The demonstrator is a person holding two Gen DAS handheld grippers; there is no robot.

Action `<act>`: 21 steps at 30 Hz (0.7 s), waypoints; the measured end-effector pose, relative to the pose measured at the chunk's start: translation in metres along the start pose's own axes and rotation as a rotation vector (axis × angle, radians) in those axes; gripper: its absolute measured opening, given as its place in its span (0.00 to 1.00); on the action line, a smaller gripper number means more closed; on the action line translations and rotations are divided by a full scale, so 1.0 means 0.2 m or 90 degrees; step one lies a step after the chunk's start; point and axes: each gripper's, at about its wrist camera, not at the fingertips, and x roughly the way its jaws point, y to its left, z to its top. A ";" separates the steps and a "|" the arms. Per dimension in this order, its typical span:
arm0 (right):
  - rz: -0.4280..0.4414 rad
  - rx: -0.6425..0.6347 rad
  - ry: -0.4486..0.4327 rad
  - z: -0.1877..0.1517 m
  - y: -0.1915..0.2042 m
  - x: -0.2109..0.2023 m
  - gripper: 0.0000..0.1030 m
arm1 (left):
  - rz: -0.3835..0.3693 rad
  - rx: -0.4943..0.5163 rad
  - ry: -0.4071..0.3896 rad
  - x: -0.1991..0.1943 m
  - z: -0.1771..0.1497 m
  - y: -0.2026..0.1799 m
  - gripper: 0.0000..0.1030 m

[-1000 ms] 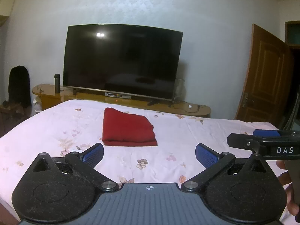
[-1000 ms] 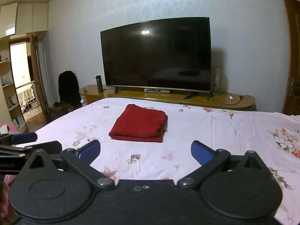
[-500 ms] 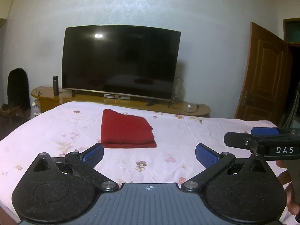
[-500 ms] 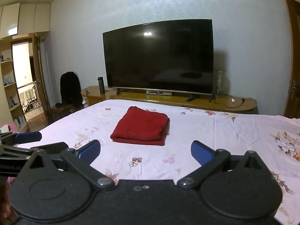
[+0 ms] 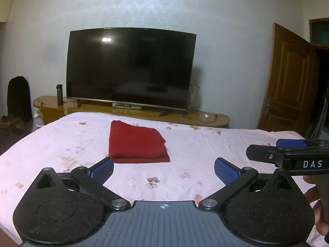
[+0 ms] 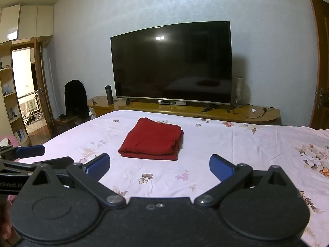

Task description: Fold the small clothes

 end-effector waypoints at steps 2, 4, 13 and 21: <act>0.000 0.000 0.000 0.00 0.00 0.00 0.99 | 0.000 0.000 -0.001 0.00 0.00 0.00 1.00; 0.000 0.000 0.000 0.00 0.00 0.00 0.99 | 0.000 0.002 -0.001 0.00 0.00 0.00 1.00; -0.001 -0.001 -0.001 0.00 0.00 0.00 0.99 | -0.001 0.003 -0.004 0.00 0.00 0.00 1.00; -0.003 -0.002 -0.001 0.00 -0.01 0.00 0.99 | -0.001 0.008 -0.006 0.01 0.00 0.00 1.00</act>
